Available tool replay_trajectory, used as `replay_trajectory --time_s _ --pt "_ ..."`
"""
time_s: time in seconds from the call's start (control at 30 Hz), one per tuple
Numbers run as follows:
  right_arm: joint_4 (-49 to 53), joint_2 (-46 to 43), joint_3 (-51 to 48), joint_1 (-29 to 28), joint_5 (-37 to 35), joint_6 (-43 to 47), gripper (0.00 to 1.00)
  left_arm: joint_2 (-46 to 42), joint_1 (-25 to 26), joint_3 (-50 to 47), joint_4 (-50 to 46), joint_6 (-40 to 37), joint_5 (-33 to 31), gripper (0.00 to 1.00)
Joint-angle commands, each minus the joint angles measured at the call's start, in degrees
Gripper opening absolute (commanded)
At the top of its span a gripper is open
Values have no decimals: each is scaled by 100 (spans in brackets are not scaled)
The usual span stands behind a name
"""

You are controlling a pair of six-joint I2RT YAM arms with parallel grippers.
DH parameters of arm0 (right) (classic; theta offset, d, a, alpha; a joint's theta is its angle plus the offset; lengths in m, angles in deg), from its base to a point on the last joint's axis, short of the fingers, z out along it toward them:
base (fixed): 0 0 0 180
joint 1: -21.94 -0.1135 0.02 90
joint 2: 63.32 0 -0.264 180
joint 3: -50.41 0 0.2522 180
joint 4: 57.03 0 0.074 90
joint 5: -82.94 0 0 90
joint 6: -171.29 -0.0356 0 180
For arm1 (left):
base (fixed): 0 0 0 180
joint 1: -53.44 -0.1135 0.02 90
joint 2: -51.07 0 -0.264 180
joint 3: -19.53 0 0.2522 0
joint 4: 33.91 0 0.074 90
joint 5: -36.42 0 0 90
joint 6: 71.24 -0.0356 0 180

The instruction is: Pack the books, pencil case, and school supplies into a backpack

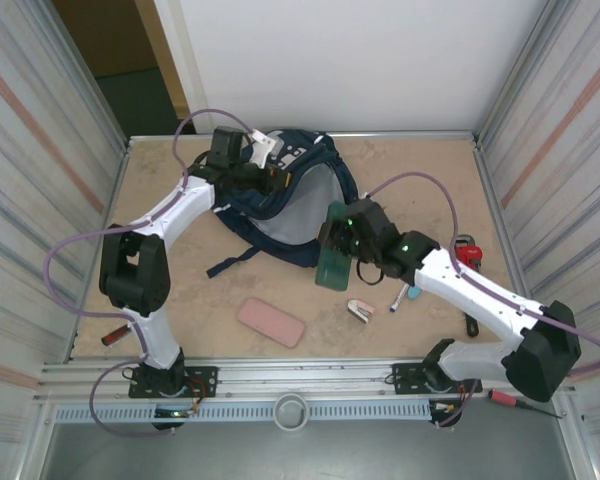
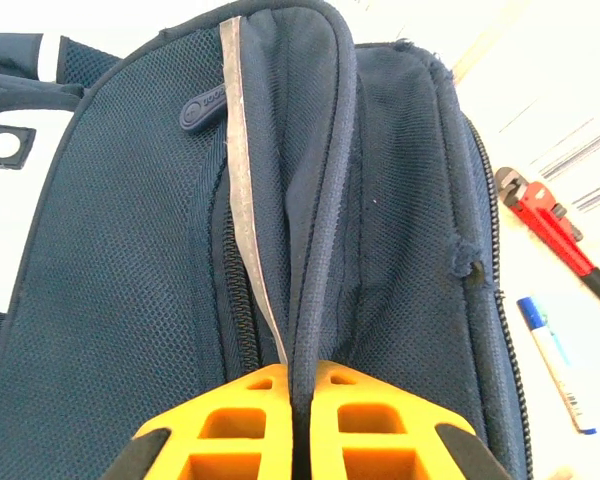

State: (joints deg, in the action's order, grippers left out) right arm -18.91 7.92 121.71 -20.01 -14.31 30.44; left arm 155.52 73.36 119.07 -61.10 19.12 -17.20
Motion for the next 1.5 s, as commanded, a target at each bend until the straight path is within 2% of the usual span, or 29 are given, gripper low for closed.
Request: replay_trajectory --time_s 0.0,0.17,0.27,0.4,0.53,0.67,0.8,0.87,1.0,1.23,1.3,1.37,1.47 --pt "-498 428 299 514 838 298 45 -355 -66 421 499 446 651 0" --pt "-1429 1685 862 1235 1551 -106 47 -170 -171 786 508 766 1076 0" --pt "-1719 2570 1509 1304 1627 -257 48 -31 -231 1051 343 794 1197 0" --pt "-2232 3567 2088 1348 1578 -881 53 83 -248 1178 309 825 1319 0" --pt "-2194 4464 2950 1304 1203 -1142 66 145 -243 1196 384 897 1394 0" --pt "-2348 4969 3487 1330 1629 -1080 90 147 -243 1195 354 852 1385 0" --pt "-2372 4667 2999 1323 1674 -848 95 97 -243 1117 407 852 1377 0" --pt "-2593 4530 2598 1283 1755 -889 90 62 -243 1074 435 852 1371 0" --pt "-2634 4657 2461 1110 1825 -921 72 -11 -243 957 502 852 1339 0" --pt "-2787 5156 3134 1011 2018 -888 27 -63 -243 898 391 800 1264 0" --pt "-2674 5352 3567 1042 2183 -775 26 -73 -243 887 368 804 1234 0" --pt "-2644 5389 3729 1106 2373 -669 29 -82 -243 871 375 810 1206 0" --pt "-2455 4825 3200 1172 2249 -197 41 -83 -243 862 371 830 1117 0"
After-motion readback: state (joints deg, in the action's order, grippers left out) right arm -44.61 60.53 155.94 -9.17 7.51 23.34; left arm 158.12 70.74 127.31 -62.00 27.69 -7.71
